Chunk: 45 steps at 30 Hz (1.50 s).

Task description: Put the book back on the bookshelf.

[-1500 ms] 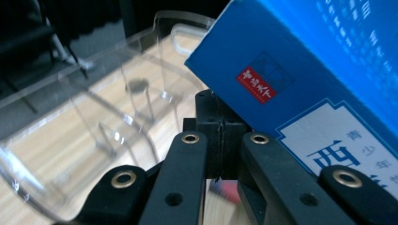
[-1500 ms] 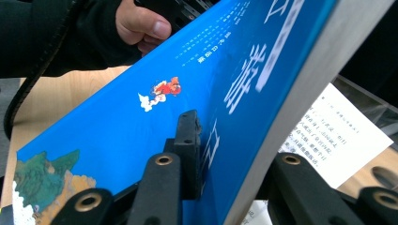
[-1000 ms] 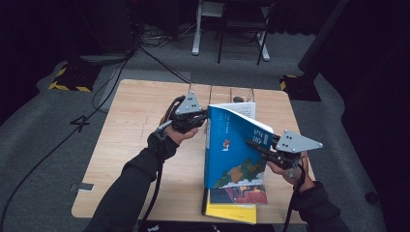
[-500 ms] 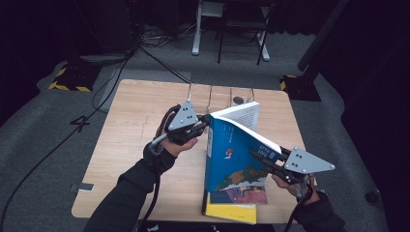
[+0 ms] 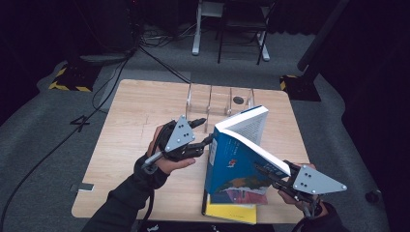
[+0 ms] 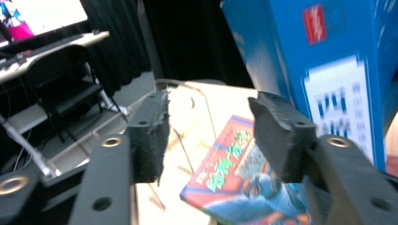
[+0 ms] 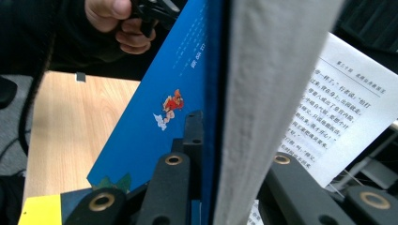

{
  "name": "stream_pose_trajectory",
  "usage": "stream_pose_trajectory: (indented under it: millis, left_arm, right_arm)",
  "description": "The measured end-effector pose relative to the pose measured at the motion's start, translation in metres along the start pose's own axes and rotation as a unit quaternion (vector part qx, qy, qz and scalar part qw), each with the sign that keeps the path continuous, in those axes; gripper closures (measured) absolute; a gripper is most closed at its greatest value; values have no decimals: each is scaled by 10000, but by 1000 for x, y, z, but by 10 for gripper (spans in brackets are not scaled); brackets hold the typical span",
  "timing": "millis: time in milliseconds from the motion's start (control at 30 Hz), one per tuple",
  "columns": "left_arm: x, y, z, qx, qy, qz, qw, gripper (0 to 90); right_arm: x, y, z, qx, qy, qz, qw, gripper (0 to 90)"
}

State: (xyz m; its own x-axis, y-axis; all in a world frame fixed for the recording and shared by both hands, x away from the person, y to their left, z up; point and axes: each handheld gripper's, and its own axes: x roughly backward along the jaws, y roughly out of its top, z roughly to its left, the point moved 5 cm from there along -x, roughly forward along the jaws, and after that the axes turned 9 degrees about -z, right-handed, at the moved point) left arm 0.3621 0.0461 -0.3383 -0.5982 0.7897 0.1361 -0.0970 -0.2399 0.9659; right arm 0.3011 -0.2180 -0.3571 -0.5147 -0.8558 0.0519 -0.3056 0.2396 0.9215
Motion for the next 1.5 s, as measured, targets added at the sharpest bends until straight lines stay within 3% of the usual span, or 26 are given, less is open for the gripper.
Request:
stream_pose_trajectory:
  millis: [133, 200, 400, 433, 567, 733, 833, 967, 1267, 1400, 1500]
  left_arm:
    - [12, -9, -6, 79, -100, 215, 9997, 342]
    - [17, -12, -10, 182, -270, 275, 9991, 290]
    - [30, -21, -28, 272, -648, 340, 9969, 281]
    - [29, -24, -33, 303, -743, 371, 9961, 279]
    - [18, -42, -51, 363, -1079, 610, 9916, 278]
    - [-5, -64, -65, 406, -1294, 814, 9874, 279]
    - [-14, -72, -69, 404, -1338, 700, 9877, 301]
    - [-24, -77, -74, 474, -1450, 641, 9862, 308]
    - [-40, -65, -80, 451, -1603, 240, 9857, 347]
    - [-39, -57, -75, 490, -1734, 67, 9836, 380]
    - [-37, -52, -71, 327, -1789, -8, 9833, 428]
  right_arm:
    - [1, 1, 2, 22, 27, 19, 10000, 785]
    - [1, 1, 2, 15, 25, 16, 10000, 785]
    - [1, 1, 3, 17, 44, 14, 10000, 784]
    - [2, 1, 3, -70, 56, -6, 10000, 783]
    - [3, 1, 5, -34, 67, -11, 10000, 782]
    - [5, 3, 8, -5, 111, -52, 9999, 781]
    - [6, 3, 10, -23, 140, -67, 9999, 779]
    - [7, 4, 12, -19, 194, -97, 9998, 775]
    - [10, 6, 16, 21, 312, -138, 9994, 764]
    - [12, 5, 15, -14, 284, -245, 9993, 758]
    - [15, 6, 11, -99, 252, -333, 9991, 754]
